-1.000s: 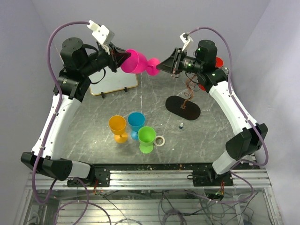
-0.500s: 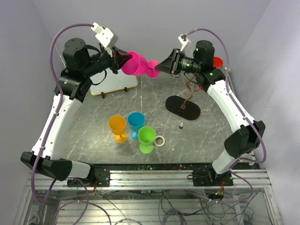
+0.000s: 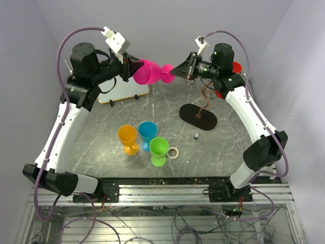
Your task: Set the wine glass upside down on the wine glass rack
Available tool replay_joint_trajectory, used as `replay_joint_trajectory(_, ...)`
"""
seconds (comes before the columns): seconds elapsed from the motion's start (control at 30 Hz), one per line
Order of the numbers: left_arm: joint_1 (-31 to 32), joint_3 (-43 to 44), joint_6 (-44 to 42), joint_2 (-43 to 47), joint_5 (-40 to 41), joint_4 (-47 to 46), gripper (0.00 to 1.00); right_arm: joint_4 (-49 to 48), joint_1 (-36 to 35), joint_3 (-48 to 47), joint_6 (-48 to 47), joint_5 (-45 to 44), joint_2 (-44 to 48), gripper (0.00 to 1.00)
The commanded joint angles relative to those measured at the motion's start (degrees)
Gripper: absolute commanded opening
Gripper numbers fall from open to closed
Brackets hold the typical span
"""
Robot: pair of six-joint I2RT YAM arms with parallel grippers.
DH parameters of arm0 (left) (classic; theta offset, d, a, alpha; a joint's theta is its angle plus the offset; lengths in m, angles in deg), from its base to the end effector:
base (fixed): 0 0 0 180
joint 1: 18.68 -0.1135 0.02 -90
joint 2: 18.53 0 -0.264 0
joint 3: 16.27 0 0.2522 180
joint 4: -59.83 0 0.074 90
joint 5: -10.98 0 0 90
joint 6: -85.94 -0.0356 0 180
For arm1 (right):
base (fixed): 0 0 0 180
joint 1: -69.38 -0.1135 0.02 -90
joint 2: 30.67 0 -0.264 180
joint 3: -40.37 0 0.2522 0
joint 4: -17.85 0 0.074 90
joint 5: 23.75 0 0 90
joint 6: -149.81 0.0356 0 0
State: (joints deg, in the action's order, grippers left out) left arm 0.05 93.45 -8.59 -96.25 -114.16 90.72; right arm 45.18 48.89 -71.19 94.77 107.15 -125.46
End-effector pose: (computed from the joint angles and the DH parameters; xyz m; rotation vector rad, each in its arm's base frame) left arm 0.2594 -0.1096 0.5071 0.7855 1.3871 -0.6678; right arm 0.3503 0.1558 0.4309 -0.3300 1.8755 1.3035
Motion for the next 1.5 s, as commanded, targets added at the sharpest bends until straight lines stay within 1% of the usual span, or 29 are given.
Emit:
replay_joint_trajectory(0.0,0.44,-0.68,0.65,1.80,0.15,-0.74,0.24,-0.31,2.19,-0.12,-0.95,-0.02,0.14,0.00)
replay_joint_trajectory(0.23,0.33,-0.95,0.72,3.01,0.75,1.00,0.46,-0.13,6.87,-0.92,-1.46,1.09,2.60,0.00)
replay_joint_trajectory(0.4,0.26,-1.30,-2.00,4.58,2.51,3.65,0.65,-0.56,11.90,-1.00,-1.51,2.35,5.00,0.00)
replay_joint_trajectory(0.47,0.22,-1.32,-3.06,5.35,3.17,4.94,0.70,-0.96,14.00,-1.04,-1.52,3.32,6.04,0.00)
replay_joint_trajectory(0.6,0.11,-1.66,-4.89,6.90,4.60,7.43,0.75,-0.28,17.55,-1.98,-4.25,4.52,8.79,0.00)
replay_joint_trajectory(0.7,-0.16,-1.70,-5.96,7.84,5.95,9.40,0.80,3.27,18.82,-4.18,-9.91,3.19,11.58,0.00)
replay_joint_trajectory(0.83,-0.43,-2.36,-7.27,8.87,7.92,11.05,0.86,9.52,19.27,-7.43,-22.17,-1.81,15.62,0.00)
replay_joint_trajectory(0.97,-0.98,-3.44,-8.02,9.50,8.97,12.23,0.91,18.23,21.22,-13.49,-34.13,-4.88,18.02,0.00)
replay_joint_trajectory(1.07,-1.67,-4.08,-8.08,9.62,9.36,12.71,0.91,25.37,22.19,-18.27,-44.30,-10.19,19.30,0.00)
replay_joint_trajectory(1.2,-2.60,-4.03,-9.35,9.51,9.62,14.16,0.91,30.88,23.81,-20.93,-55.01,-24.53,21.26,0.00)
replay_joint_trajectory(1.33,-2.89,-4.70,-10.59,9.43,10.47,14.96,0.91,31.02,26.15,-18.22,-60.50,-38.58,23.84,0.00)
replay_joint_trajectory(1.47,-2.99,-5.22,-11.30,9.12,11.23,15.30,0.90,28.39,27.87,-12.69,-63.86,-50.90,25.44,0.00)
